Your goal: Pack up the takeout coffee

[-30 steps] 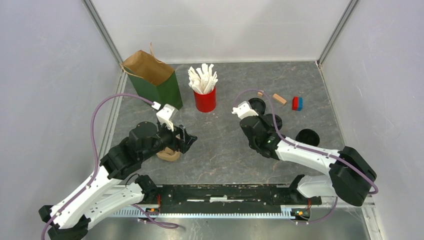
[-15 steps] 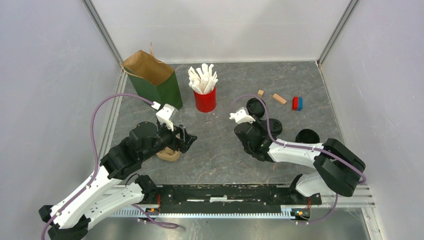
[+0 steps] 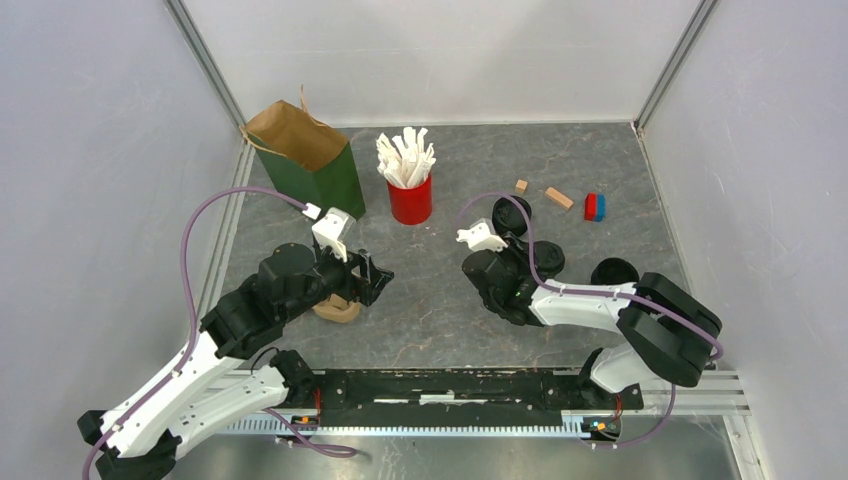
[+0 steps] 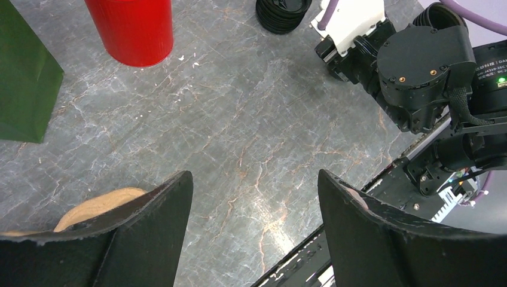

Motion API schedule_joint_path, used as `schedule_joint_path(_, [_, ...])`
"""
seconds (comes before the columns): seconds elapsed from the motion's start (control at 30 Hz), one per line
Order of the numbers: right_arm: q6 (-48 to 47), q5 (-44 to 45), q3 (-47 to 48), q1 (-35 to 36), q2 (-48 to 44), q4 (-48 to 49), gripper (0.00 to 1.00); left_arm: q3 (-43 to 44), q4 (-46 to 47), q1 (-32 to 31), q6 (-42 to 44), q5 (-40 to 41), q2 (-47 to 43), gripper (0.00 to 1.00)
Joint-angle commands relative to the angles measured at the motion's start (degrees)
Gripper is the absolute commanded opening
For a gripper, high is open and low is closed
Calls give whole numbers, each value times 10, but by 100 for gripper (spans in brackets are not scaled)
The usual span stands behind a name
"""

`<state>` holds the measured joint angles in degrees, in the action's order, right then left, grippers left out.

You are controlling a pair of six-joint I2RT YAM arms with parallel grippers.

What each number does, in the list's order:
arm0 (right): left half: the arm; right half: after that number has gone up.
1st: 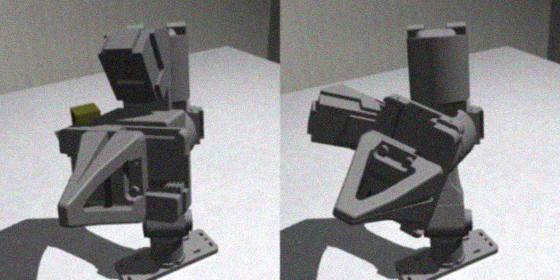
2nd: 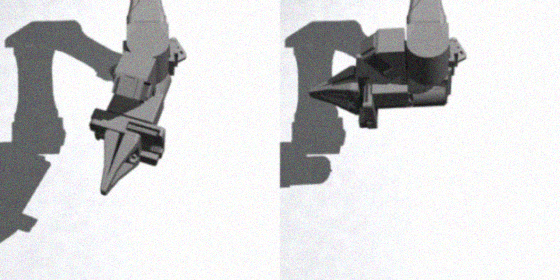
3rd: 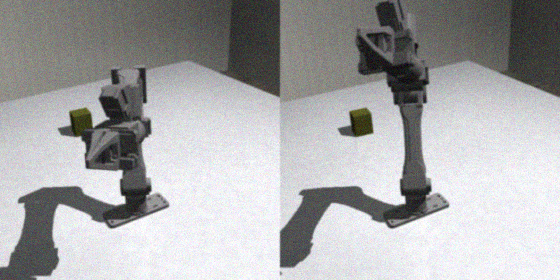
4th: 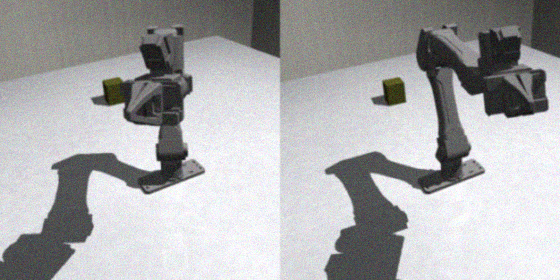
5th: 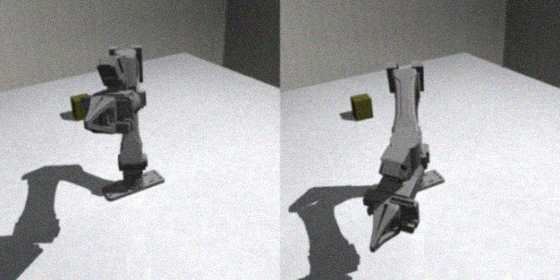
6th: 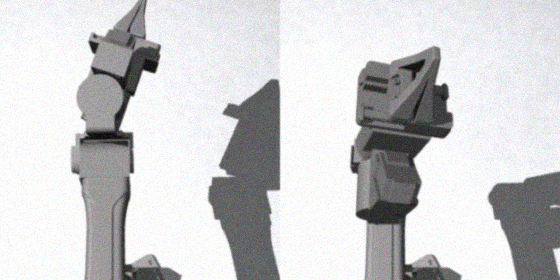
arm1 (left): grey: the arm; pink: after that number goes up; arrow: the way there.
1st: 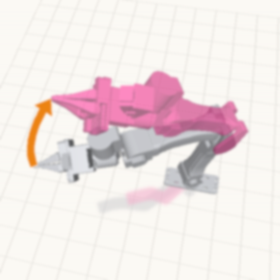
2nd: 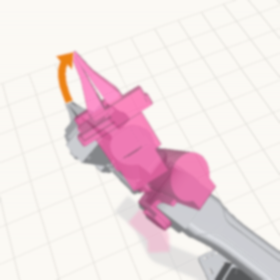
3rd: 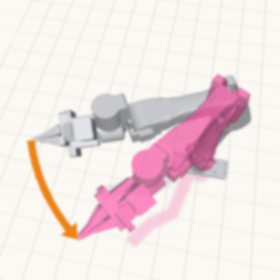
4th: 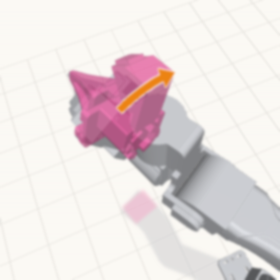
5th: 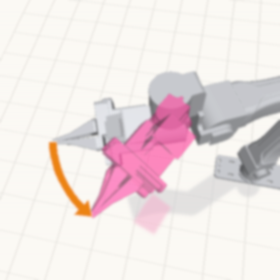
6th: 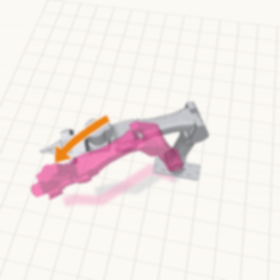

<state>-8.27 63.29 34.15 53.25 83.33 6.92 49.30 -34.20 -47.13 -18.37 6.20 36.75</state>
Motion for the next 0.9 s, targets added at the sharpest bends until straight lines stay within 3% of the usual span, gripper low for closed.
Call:
schedule_joint_path(0.0, [39, 10, 26, 5, -17, -28, 52, -3, 9, -2, 40, 14, -3, 83])
schedule_joint_path(0.4, [68, -72, 80, 6, -71, -103, 67, -4, 7, -2, 40, 18, 1, 85])
schedule_joint_path(0.6, [132, -160, 130, -3, -129, -192, 74, 3, 0, -2, 40, 16, 13, 97])
schedule_joint_path(0.7, [194, -189, 151, -27, -178, -272, 76, 4, -2, -2, 40, 13, 17, 100])
schedule_joint_path(0.87, [251, -244, 169, -126, -254, -373, 74, 4, -2, -2, 43, 3, 23, 100])
